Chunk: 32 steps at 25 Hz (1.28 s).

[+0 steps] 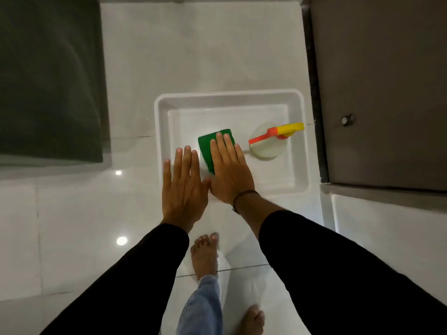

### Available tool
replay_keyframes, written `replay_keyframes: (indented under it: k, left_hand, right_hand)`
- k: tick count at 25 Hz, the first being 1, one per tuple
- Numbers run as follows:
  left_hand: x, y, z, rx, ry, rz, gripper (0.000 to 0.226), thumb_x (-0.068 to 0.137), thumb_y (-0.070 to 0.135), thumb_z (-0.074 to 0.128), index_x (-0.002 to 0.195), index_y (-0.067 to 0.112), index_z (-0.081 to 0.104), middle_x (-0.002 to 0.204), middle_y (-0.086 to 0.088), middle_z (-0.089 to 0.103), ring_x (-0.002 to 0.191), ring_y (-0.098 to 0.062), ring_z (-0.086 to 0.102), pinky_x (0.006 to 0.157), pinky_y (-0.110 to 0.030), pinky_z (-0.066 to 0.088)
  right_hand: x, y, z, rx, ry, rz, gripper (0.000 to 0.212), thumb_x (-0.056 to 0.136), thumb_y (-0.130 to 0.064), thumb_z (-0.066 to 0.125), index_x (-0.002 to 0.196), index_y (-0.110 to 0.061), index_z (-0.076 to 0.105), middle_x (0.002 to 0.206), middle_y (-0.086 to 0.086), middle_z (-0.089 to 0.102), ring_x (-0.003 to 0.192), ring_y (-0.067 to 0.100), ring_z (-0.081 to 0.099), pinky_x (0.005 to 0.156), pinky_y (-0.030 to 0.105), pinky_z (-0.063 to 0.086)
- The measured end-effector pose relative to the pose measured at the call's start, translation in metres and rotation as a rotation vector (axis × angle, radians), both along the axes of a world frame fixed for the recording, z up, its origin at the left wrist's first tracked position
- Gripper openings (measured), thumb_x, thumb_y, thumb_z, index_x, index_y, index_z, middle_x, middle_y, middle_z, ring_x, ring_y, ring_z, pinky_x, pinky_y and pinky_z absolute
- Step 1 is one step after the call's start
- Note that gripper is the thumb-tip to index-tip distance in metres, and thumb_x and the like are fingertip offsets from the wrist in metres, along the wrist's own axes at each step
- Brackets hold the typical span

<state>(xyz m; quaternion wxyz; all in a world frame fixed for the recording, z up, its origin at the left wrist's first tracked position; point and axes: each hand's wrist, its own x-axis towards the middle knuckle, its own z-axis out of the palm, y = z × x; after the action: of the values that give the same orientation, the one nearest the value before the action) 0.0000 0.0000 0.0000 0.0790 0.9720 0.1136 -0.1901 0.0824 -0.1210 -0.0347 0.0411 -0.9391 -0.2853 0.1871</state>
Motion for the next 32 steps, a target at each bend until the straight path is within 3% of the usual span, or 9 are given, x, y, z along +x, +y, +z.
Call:
replay_keyframes:
  k: [4, 7, 9, 13, 18, 23, 25, 27, 32]
  left_hand:
    - [0.001, 0.009, -0.021, 0.013, 0.020, 0.000, 0.080, 0.113, 0.053, 0.010, 0.174, 0.001, 0.015, 0.184, -0.021, 0.013, 0.172, -0.039, 0.007, 0.141, -0.058, 0.009]
    - [-0.005, 0.012, -0.028, 0.024, 0.019, -0.015, 0.078, 0.114, 0.052, 0.019, 0.174, 0.002, 0.015, 0.185, -0.021, 0.013, 0.172, -0.038, 0.007, 0.141, -0.058, 0.011]
    - [-0.005, 0.010, -0.025, 0.034, -0.028, -0.021, 0.078, 0.114, 0.052, 0.023, 0.174, 0.002, 0.019, 0.184, -0.021, 0.016, 0.172, -0.038, 0.010, 0.140, -0.058, 0.012]
    - [-0.013, 0.002, 0.003, 0.036, -0.082, -0.023, 0.078, 0.115, 0.052, 0.031, 0.173, 0.001, 0.022, 0.183, -0.021, 0.019, 0.171, -0.040, 0.014, 0.140, -0.059, 0.015]
    - [-0.048, -0.044, 0.058, 0.038, -0.075, -0.046, 0.080, 0.112, 0.055, 0.025, 0.172, 0.002, 0.026, 0.183, -0.021, 0.021, 0.171, -0.039, 0.018, 0.138, -0.061, 0.020]
    - [-0.115, -0.133, 0.070, 0.008, -0.036, -0.124, 0.082, 0.111, 0.057, 0.024, 0.172, 0.002, 0.025, 0.183, -0.020, 0.021, 0.171, -0.037, 0.016, 0.139, -0.060, 0.019]
    - [-0.147, -0.176, 0.055, -0.022, -0.030, -0.146, 0.081, 0.111, 0.056, 0.030, 0.171, 0.002, 0.028, 0.182, -0.021, 0.024, 0.170, -0.037, 0.019, 0.137, -0.061, 0.023]
    - [-0.174, -0.214, 0.028, -0.038, -0.002, -0.182, 0.080, 0.111, 0.055, 0.033, 0.171, 0.002, 0.029, 0.182, -0.021, 0.024, 0.170, -0.037, 0.018, 0.137, -0.061, 0.023]
    - [-0.196, -0.270, -0.067, -0.067, 0.075, -0.298, 0.081, 0.111, 0.055, 0.025, 0.172, 0.002, 0.025, 0.183, -0.020, 0.017, 0.171, -0.037, 0.014, 0.139, -0.060, 0.019]
  right_hand:
    - [0.009, 0.007, -0.023, -0.025, 0.043, 0.005, 0.087, 0.100, -0.039, 0.051, 0.165, -0.005, 0.005, 0.175, 0.018, 0.005, 0.162, 0.035, 0.004, 0.131, 0.050, 0.012]
    - [0.009, 0.008, -0.032, -0.049, -0.002, 0.008, 0.062, 0.107, -0.020, 0.023, 0.164, -0.003, 0.005, 0.174, 0.020, 0.008, 0.162, 0.035, 0.007, 0.131, 0.048, 0.015]
    - [0.011, 0.007, -0.029, -0.048, -0.015, 0.024, 0.060, 0.106, -0.016, 0.011, 0.163, -0.001, 0.007, 0.173, 0.022, 0.012, 0.161, 0.037, 0.011, 0.131, 0.047, 0.017]
    - [0.006, -0.007, 0.003, 0.046, -0.005, -0.037, 0.057, 0.108, -0.011, 0.038, 0.161, 0.001, 0.021, 0.168, 0.025, 0.026, 0.157, 0.039, 0.024, 0.127, 0.047, 0.029]
    - [-0.064, -0.074, 0.074, 0.174, -0.035, -0.112, 0.056, 0.106, -0.014, 0.028, 0.160, 0.000, 0.026, 0.165, 0.024, 0.034, 0.155, 0.039, 0.031, 0.125, 0.048, 0.035]
    - [-0.173, -0.173, 0.106, 0.217, 0.050, -0.266, 0.068, 0.098, -0.016, 0.057, 0.159, -0.005, 0.029, 0.164, 0.019, 0.039, 0.153, 0.036, 0.037, 0.116, 0.048, 0.047]
    - [-0.217, -0.215, 0.098, 0.193, 0.112, -0.329, 0.083, 0.086, -0.013, 0.080, 0.156, -0.004, 0.036, 0.162, 0.019, 0.044, 0.149, 0.035, 0.044, 0.111, 0.047, 0.052]
    - [-0.253, -0.254, 0.073, 0.156, 0.170, -0.387, 0.088, 0.079, -0.012, 0.089, 0.154, -0.004, 0.044, 0.160, 0.017, 0.047, 0.146, 0.034, 0.048, 0.108, 0.046, 0.054]
    - [-0.290, -0.326, -0.024, 0.126, 0.276, -0.497, 0.080, 0.096, -0.005, 0.068, 0.163, -0.010, 0.025, 0.171, 0.012, 0.024, 0.158, 0.029, 0.024, 0.124, 0.047, 0.036]
